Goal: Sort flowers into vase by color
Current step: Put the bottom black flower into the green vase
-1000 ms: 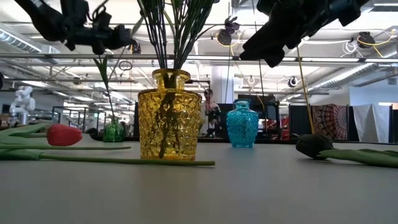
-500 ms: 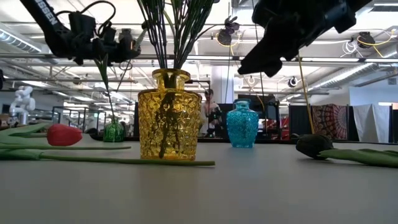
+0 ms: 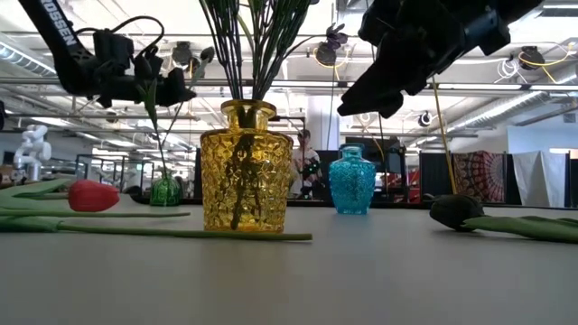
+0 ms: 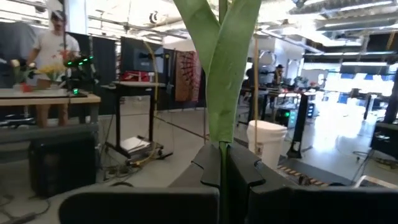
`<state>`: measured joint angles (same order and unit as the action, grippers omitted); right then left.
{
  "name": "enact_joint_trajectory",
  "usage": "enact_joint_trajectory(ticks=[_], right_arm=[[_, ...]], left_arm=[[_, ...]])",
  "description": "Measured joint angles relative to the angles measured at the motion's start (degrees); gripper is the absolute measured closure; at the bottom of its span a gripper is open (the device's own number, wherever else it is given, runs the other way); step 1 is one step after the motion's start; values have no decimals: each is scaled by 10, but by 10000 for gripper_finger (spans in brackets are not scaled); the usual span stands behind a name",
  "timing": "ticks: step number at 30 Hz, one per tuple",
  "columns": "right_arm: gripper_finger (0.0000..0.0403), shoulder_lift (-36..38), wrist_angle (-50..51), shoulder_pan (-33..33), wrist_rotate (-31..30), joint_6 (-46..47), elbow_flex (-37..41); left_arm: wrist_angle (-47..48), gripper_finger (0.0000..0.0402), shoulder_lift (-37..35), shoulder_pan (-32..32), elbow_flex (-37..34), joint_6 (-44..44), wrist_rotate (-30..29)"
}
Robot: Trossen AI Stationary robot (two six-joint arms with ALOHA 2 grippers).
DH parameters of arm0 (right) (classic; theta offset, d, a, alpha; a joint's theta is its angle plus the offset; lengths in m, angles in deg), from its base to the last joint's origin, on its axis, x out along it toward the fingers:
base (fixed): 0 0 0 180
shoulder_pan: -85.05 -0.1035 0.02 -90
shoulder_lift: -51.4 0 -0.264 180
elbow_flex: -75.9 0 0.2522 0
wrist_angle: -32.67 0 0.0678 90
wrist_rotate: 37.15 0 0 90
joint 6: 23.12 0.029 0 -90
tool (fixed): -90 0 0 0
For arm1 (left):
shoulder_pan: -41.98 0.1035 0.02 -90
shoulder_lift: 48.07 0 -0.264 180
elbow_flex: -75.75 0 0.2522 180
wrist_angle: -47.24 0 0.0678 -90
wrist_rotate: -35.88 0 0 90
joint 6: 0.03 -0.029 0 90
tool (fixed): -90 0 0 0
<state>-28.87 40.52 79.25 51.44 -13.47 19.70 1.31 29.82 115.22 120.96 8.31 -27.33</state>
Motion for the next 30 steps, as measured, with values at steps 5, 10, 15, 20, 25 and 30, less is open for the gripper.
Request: enact_joint_trajectory(ticks=[5, 10, 15, 20, 25, 30], right_arm=[[252, 0, 0, 0, 0, 0, 0], [252, 0, -2, 0, 0, -2, 0], [252, 0, -28, 0, 0, -14, 0], [252, 0, -71, 1, -1, -45, 0], [252, 0, -82, 2, -83, -52, 0], [252, 0, -107, 4, -183, -59, 0]], left_arm=[[-1, 400, 0, -1, -9, -19, -9], [0, 400, 0, -3, -9, -27, -29], [1, 400, 0, -12, -9, -28, -57], [1, 400, 0, -19, -9, -25, -91], [2, 400, 0, -29, -9, -13, -126], [2, 400, 0, -36, -9, -17, -141]])
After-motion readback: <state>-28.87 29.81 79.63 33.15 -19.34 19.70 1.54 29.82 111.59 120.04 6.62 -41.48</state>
